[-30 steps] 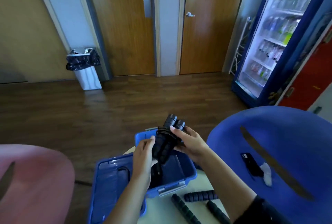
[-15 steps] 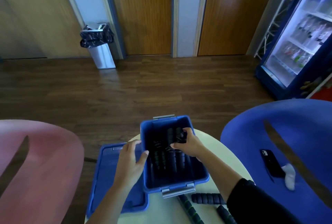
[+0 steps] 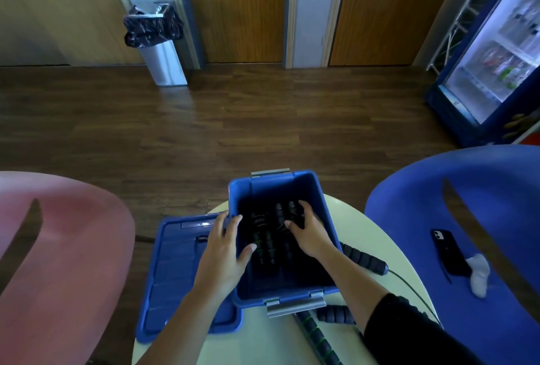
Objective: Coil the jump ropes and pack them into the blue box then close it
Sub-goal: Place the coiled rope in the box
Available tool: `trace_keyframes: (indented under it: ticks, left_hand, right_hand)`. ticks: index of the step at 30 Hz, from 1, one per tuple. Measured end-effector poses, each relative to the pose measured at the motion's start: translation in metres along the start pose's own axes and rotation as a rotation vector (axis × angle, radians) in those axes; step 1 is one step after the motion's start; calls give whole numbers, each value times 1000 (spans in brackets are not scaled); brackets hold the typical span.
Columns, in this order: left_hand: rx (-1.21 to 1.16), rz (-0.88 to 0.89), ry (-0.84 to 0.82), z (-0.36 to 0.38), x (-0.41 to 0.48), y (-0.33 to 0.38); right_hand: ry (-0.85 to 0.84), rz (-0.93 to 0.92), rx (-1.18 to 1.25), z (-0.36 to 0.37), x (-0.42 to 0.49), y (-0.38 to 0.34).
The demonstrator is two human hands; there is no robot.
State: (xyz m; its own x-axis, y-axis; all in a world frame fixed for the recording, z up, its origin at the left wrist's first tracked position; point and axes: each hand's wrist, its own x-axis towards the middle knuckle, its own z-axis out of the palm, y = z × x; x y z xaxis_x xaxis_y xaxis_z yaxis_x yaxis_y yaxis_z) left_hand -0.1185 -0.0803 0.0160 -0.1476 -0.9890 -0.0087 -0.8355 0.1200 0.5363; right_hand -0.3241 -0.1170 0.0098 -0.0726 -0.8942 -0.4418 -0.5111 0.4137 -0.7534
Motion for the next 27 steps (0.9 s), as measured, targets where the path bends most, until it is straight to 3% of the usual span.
trace_keyframes:
  ticks: [9,17,27]
  left_hand:
    - [-54,3,39,3,-5,3]
    - [-59,16,45,6,-4,-1]
    - [-19,5,10,-1,-5,2]
  right_hand:
    - [-85,-120,-290,6,-4,14]
    - [3,-155,-225,9,1,13]
    - [24,-216,-324,9,-10,13]
